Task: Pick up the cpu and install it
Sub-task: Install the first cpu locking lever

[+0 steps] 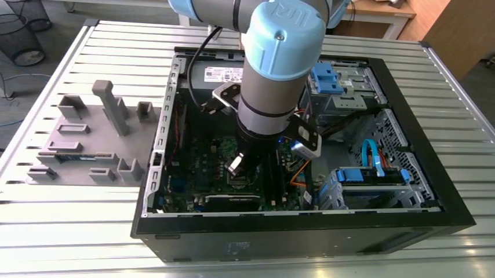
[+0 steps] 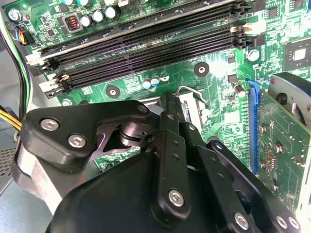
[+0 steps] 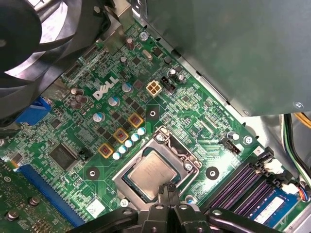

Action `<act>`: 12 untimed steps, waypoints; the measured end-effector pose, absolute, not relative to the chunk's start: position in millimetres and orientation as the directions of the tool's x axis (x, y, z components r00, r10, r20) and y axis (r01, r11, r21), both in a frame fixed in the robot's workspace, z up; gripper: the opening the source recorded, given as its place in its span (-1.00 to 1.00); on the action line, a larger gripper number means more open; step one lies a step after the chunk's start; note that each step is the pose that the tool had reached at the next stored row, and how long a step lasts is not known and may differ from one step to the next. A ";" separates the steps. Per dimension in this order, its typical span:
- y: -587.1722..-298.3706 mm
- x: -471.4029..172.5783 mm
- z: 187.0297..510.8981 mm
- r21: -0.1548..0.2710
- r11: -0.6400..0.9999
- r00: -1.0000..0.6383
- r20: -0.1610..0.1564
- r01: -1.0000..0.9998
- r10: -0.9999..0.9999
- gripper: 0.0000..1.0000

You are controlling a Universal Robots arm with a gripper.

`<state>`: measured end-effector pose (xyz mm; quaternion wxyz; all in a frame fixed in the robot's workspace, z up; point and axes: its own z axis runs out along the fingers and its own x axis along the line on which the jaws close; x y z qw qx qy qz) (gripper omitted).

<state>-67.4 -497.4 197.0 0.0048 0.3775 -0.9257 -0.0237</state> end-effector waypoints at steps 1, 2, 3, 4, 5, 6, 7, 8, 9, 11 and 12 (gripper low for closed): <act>-497.5 -67.3 197.0 0.048 0.714 -0.715 -0.009 -0.699 -0.699 -0.79; -497.8 -67.3 196.8 0.048 0.714 -0.715 -0.009 -0.699 -0.699 -0.79; -498.0 -67.1 196.5 0.048 0.714 -0.715 -0.009 -0.699 -0.699 -0.79; -498.3 -66.9 196.2 0.048 0.714 -0.715 -0.009 -0.699 -0.699 -0.79; -498.5 -66.8 195.7 0.048 0.714 -0.715 -0.009 -0.699 -0.699 -0.79; -498.7 -66.6 195.3 0.048 0.714 -0.715 -0.008 -0.699 -0.699 -0.79; -499.0 -66.3 194.9 0.049 0.714 -0.715 -0.008 -0.699 -0.699 -0.79; -499.2 -65.9 194.5 0.050 0.714 -0.715 -0.006 -0.699 -0.699 -0.79; -499.5 -65.2 194.1 0.052 0.714 -0.715 -0.004 -0.698 -0.699 -0.79; -500.0 -63.1 193.7 0.057 0.714 -0.715 0.001 -0.698 -0.699 -0.79; -500.1 -62.1 193.4 0.061 0.714 -0.715 0.004 -0.698 -0.699 -0.79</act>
